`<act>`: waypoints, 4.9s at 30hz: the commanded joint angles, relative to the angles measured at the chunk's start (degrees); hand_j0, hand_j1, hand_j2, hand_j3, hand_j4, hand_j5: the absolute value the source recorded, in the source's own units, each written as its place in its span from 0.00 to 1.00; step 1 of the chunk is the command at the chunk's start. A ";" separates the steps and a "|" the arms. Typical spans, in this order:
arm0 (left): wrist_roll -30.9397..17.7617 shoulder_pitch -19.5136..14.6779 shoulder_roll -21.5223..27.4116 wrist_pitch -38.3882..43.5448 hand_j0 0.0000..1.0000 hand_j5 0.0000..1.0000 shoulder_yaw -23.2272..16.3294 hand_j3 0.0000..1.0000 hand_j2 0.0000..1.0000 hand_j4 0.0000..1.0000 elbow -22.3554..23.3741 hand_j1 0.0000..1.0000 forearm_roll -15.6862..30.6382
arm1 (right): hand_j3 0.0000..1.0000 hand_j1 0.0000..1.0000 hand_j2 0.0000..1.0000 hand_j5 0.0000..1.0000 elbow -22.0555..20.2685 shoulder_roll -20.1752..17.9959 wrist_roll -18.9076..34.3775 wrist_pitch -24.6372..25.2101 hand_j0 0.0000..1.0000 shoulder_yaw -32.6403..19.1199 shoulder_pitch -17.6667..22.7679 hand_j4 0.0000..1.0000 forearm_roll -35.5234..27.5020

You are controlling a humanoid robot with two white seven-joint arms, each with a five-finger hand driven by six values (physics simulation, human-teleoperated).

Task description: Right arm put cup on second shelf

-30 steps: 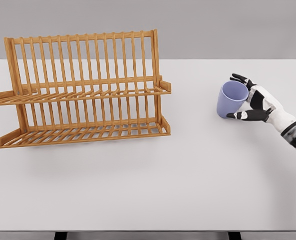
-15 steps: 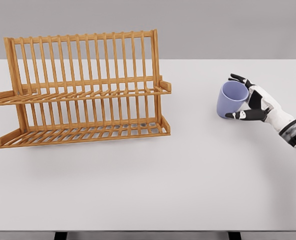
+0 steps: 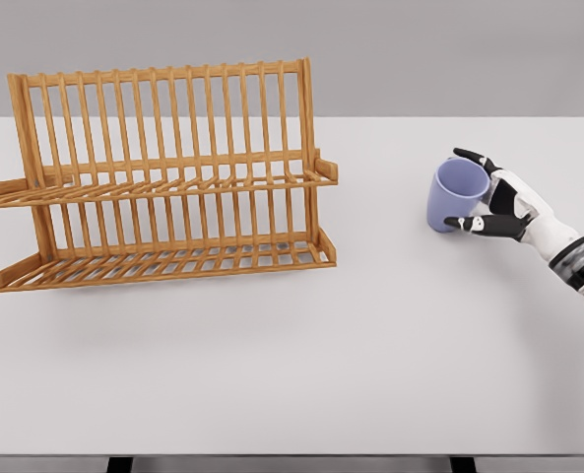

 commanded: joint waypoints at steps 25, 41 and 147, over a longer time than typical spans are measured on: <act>-0.02 0.00 0.00 0.02 1.00 1.00 -0.01 1.00 1.00 1.00 0.02 1.00 -0.02 | 0.73 0.73 0.73 0.73 -3.86 -0.54 0.25 -0.35 0.73 -0.10 -2.46 0.73 1.27; -0.02 0.00 0.00 0.02 1.00 1.00 -0.01 1.00 1.00 1.00 0.02 1.00 -0.02 | 0.73 0.73 0.73 0.73 -11.77 -0.37 0.25 -1.05 0.73 -0.19 -3.95 0.73 1.01; -0.02 0.00 0.00 0.02 1.00 1.00 -0.01 1.00 1.00 1.00 0.02 1.00 -0.02 | 1.00 1.00 1.00 1.00 -19.06 12.38 0.25 -14.59 1.00 14.05 -12.83 1.00 2.15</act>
